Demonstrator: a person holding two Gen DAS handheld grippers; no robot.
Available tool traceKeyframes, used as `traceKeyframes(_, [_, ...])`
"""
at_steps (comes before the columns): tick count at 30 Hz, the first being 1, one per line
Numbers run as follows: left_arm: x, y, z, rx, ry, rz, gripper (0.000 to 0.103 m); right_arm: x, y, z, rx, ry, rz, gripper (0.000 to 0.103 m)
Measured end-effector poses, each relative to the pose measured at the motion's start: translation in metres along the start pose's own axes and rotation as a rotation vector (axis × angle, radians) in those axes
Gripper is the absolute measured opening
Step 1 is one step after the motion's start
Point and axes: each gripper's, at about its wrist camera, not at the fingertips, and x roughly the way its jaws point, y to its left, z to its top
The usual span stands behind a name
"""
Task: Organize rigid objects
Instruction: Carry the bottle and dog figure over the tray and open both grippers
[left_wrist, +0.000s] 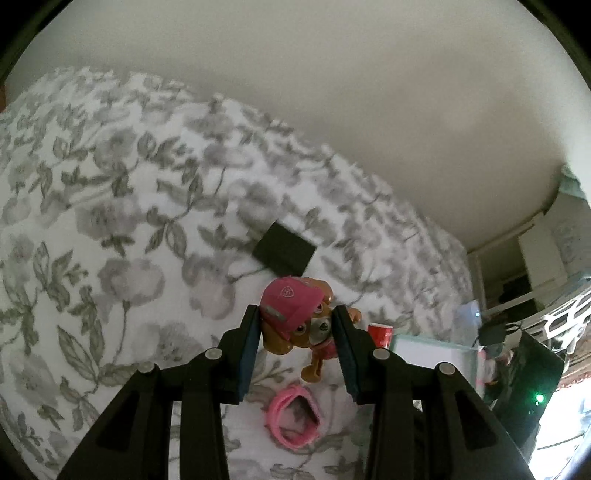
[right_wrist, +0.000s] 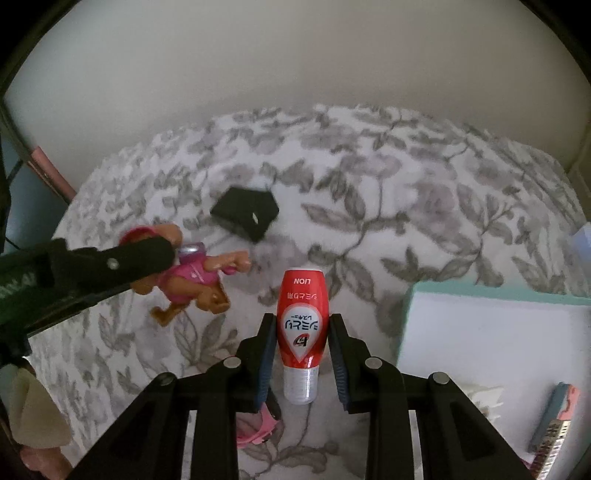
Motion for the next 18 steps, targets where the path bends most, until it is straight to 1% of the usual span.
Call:
traceKeyframes(2, [-0.006, -0.009, 0.001, 0.015, -0.017, -0.008, 0.041, -0.009, -0.006, 0.004, 0.006, -0.02, -0.009, 0.03])
traceKeyframes(5, [-0.009, -0.028, 0.0, 0.037, -0.021, -0.042, 0.041, -0.023, -0.024, 0.006, 0.042, -0.046, -0.023, 0.03])
traceKeyframes(7, [-0.006, -0.044, -0.004, 0.063, -0.008, -0.065, 0.041, -0.031, -0.042, 0.004, 0.088, -0.055, -0.037, 0.03])
traceKeyframes(14, [0.013, -0.097, -0.027, 0.154, 0.05, -0.121, 0.041, -0.056, -0.113, -0.015, 0.223, -0.06, -0.132, 0.03])
traceKeyframes(18, [0.027, -0.126, -0.044, 0.215, 0.091, -0.137, 0.041, -0.067, -0.153, -0.028, 0.286, -0.04, -0.211, 0.03])
